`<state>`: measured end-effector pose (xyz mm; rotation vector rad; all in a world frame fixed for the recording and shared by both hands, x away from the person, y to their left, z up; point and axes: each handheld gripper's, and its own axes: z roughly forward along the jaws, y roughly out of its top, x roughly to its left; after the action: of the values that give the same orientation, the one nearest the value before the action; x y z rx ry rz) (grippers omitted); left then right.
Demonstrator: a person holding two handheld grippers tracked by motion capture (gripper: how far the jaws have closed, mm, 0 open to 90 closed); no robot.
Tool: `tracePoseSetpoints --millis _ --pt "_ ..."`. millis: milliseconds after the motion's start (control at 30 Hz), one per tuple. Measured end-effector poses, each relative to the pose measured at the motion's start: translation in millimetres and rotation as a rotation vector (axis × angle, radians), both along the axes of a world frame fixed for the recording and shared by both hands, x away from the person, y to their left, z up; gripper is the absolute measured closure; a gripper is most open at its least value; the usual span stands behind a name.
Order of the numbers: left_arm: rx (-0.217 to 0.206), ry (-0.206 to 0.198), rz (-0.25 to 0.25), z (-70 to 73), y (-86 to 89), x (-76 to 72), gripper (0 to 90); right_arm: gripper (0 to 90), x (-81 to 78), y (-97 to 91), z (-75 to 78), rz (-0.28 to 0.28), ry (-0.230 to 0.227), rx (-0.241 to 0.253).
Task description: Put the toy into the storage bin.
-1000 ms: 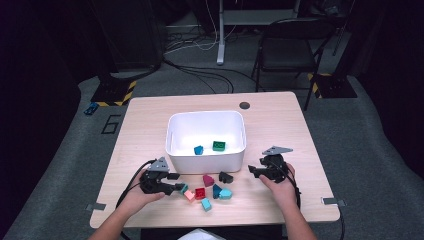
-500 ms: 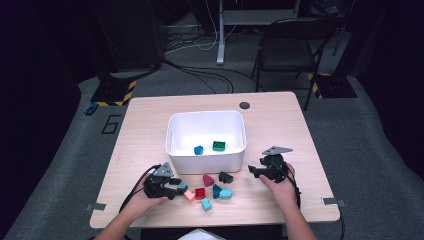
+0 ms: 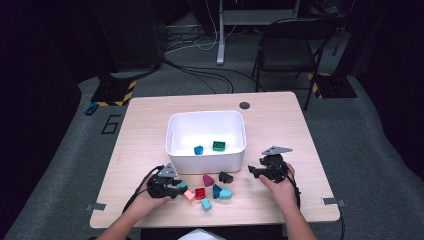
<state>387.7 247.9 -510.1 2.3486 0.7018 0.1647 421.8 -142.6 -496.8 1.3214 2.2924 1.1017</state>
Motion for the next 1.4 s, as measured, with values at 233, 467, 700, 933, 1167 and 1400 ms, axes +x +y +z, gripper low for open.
tracePoseSetpoints --millis 233,467,700,933,1167,1400 --pt "0.01 0.002 0.008 2.2 1.3 -0.2 66.8 38.9 0.2 -0.6 0.1 0.001 -0.003 0.001" --pt "-0.034 0.012 0.033 11.5 9.2 1.1 66.9 38.9 0.3 0.3 -0.4 0.001 -0.003 -0.005" --pt "-0.061 0.014 0.049 20.7 15.8 3.1 66.8 38.9 0.5 0.2 -0.8 0.001 -0.001 0.0" --pt "-0.071 0.008 0.057 33.5 21.1 4.8 66.8 38.9 0.5 0.3 -1.2 0.0 0.0 0.001" --pt "-0.073 0.008 0.053 46.2 21.3 4.1 66.9 38.9 0.3 0.4 -1.3 -0.003 0.004 0.003" --pt "-0.072 0.006 0.042 63.2 20.0 3.6 66.8 38.9 0.4 0.2 -1.4 -0.004 0.003 0.002"
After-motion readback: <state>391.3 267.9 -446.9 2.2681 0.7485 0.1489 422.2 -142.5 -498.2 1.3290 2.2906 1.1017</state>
